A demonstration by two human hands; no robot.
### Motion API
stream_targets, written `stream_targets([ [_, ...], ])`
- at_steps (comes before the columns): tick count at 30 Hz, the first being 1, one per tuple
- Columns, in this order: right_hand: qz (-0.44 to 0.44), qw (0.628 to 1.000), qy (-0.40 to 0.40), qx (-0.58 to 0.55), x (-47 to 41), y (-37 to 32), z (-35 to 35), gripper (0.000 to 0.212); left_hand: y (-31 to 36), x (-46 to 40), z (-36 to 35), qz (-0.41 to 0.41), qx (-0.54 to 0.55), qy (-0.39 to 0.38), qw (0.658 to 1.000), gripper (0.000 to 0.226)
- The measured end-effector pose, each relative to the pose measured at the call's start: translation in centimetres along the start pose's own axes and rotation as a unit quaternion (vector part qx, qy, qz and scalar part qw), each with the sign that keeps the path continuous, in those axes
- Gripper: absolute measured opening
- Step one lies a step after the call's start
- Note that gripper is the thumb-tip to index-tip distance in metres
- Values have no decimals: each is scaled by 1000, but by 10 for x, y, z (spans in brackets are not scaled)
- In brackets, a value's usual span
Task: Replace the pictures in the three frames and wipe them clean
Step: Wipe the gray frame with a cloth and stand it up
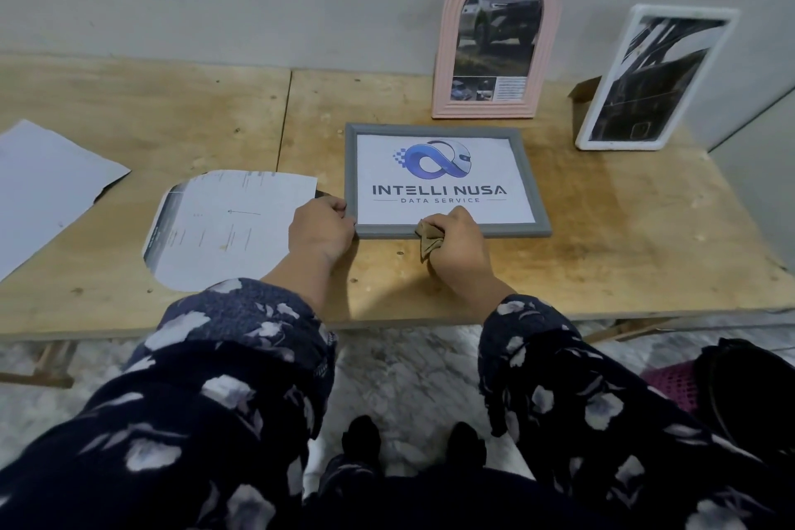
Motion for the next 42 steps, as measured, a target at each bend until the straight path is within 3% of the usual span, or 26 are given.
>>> stream_targets([
  [4, 80, 996, 35, 6, 0, -16, 0, 34, -1, 0, -1, 6, 10, 2, 1000, 37],
  [10, 179, 963, -74, 188, -7, -55, -26, 32, -2, 0, 0, 4, 8, 5, 1000, 36],
  [14, 170, 956, -123, 207, -10, -57, -33, 21, -2, 1, 0, 7, 10, 11, 1000, 35],
  [22, 142, 967, -96, 186, -24, -72, -25, 24, -2, 1, 0, 6, 26, 12, 1000, 36],
  [28, 151, 945, -112, 268, -29, -80, -35, 28, -1, 2, 1, 11, 31, 18, 999, 34],
  [34, 145, 939, -132, 282, -33, -83, -28, 26, 0, 4, 1, 14, 34, 22, 999, 34],
  [42, 94, 964, -184, 165, -43, -72, -23, 33, -1, 5, 0, 25, 38, 26, 999, 34],
])
Point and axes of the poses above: each hand's wrist, its own x-axis away from the middle knuckle, its own z-axis out of the back of the hand, y = z × x, the point moved 5 cm from there along -x, towards the middle knuckle, and after that the axes turned 5 degrees about -y, right-handed, at the moved point
